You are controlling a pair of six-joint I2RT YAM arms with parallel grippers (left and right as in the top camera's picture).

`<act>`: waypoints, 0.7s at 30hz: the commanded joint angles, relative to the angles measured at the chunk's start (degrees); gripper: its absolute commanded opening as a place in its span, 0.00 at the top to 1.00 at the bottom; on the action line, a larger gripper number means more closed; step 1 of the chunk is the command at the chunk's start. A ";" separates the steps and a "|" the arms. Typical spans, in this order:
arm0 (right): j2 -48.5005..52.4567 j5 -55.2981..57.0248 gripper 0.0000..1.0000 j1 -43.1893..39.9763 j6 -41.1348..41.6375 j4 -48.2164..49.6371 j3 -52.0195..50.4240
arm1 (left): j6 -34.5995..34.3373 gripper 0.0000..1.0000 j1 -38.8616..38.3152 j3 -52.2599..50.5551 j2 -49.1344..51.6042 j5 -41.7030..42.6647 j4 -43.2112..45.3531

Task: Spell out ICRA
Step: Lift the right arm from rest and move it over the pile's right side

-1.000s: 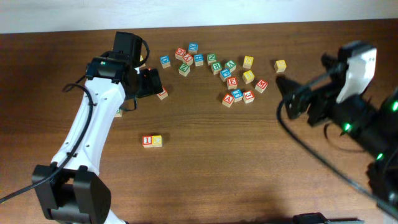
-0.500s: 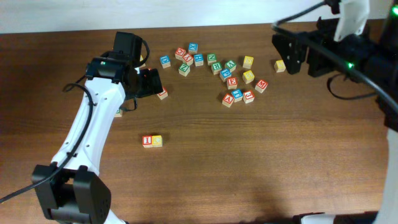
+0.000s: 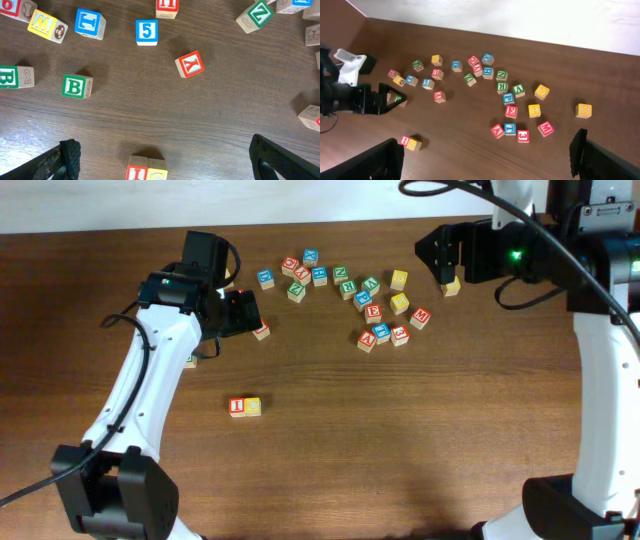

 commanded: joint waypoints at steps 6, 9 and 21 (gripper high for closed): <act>0.37 7.54 0.02 -0.48 -0.22 -4.72 0.96 | 0.50 0.01 -0.02 1.03 -0.02 -0.46 -0.04; 0.37 7.65 0.02 -0.48 -0.22 -6.45 0.94 | 0.50 0.01 -0.02 1.03 -0.02 -0.46 -0.04; 1.38 2.67 0.01 -0.37 0.44 -10.27 -2.64 | 0.48 0.01 -0.02 1.03 -0.02 -0.46 -0.04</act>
